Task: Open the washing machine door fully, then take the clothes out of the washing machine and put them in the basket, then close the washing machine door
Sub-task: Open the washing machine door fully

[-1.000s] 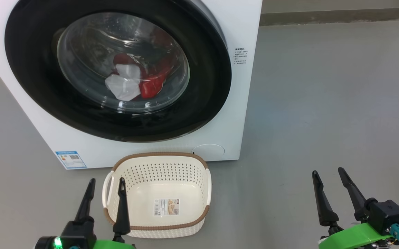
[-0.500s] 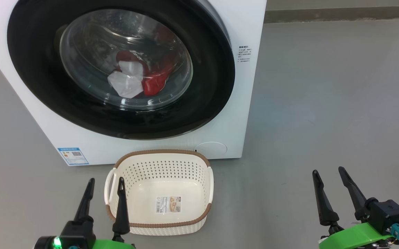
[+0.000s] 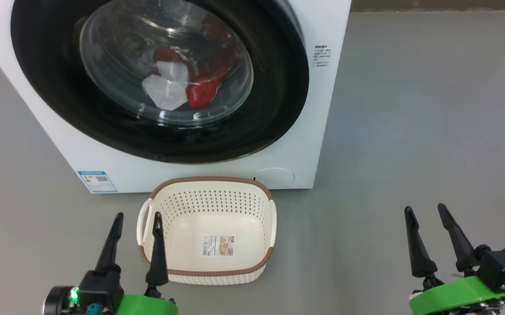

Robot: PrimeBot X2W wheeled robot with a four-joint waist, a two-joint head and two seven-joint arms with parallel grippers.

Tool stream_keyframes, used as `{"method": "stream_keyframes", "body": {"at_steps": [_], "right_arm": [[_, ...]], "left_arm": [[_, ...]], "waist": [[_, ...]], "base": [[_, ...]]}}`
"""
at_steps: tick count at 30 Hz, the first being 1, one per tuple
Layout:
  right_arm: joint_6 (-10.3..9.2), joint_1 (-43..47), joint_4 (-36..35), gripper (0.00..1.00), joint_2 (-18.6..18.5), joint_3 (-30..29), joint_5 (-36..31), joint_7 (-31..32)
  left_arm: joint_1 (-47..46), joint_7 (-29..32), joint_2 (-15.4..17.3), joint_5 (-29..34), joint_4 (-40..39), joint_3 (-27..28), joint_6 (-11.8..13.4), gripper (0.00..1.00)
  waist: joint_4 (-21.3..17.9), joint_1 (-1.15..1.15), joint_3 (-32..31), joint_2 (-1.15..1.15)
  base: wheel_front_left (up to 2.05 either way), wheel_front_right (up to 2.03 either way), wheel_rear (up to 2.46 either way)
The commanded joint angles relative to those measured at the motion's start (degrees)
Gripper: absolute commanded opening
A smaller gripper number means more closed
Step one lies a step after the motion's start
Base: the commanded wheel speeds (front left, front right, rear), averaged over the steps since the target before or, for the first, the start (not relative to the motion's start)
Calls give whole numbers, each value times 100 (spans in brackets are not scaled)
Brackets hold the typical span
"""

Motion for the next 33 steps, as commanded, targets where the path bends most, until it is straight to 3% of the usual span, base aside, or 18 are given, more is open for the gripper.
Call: {"method": "stream_keyframes", "body": {"at_steps": [1,4,6,8,18,33], "right_arm": [[-5,-240,-174,100,-54,109,68,-62],[-5,-301,-181,73,-54,84,148,-67],[-5,-351,-170,31,-54,87,224,-70],[-5,-414,-160,0,-54,72,322,-71],[-5,-1047,-194,0,-54,-175,797,-74],[-5,-2458,499,0,-54,-208,2502,-47]], "left_arm": [[-248,-54,71,-7,-189,155,37,100],[-278,-54,71,-11,-233,123,13,100],[-292,-54,71,-4,-255,112,-3,100],[-313,-54,71,2,-285,99,-16,100],[-449,-54,71,53,-536,-48,-32,100],[-657,-54,71,-14,-681,-289,7,100]], "waist": [[53,0,74,0],[107,0,161,0],[144,0,208,0],[192,0,281,0],[457,0,714,0],[726,0,1289,0]], "base": [[0,0,0],[0,0,0],[0,0,0],[0,0,0],[0,0,0],[0,0,0]]}}
